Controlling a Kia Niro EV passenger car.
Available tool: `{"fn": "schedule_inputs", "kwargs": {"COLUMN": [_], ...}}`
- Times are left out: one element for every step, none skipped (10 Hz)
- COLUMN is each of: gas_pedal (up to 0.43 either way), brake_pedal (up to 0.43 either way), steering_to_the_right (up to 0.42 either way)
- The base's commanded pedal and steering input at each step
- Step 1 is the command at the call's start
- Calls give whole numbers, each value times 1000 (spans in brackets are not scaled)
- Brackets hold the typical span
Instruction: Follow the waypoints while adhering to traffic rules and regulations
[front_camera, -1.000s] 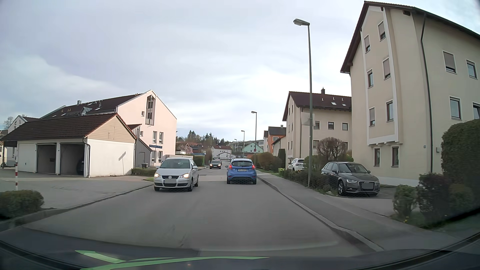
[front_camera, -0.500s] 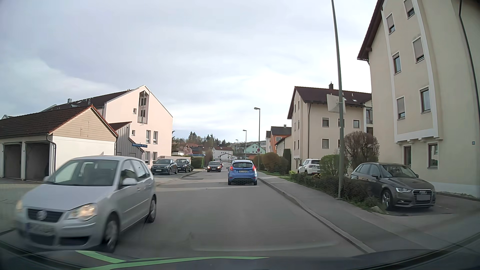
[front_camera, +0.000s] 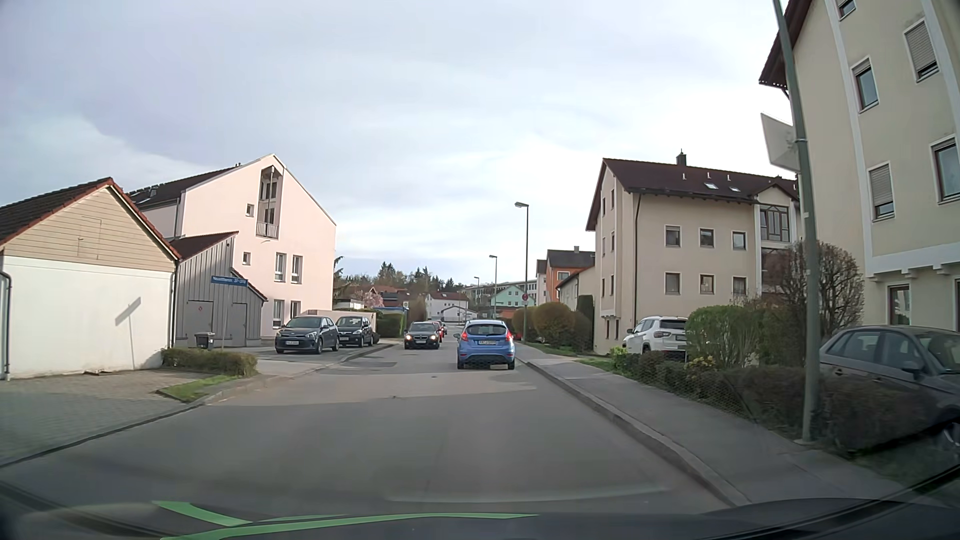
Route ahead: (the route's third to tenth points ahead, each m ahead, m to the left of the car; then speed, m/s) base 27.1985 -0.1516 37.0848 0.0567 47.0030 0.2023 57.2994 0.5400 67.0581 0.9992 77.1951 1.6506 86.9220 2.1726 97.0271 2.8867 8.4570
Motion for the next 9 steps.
{"fn": "schedule_inputs", "kwargs": {"gas_pedal": [98,98,98,98,98,98,98,98,98], "brake_pedal": [0,0,0,0,0,0,0,0,0], "steering_to_the_right": [-1,-1,-1,-1,-1,-1,0,0,0]}}
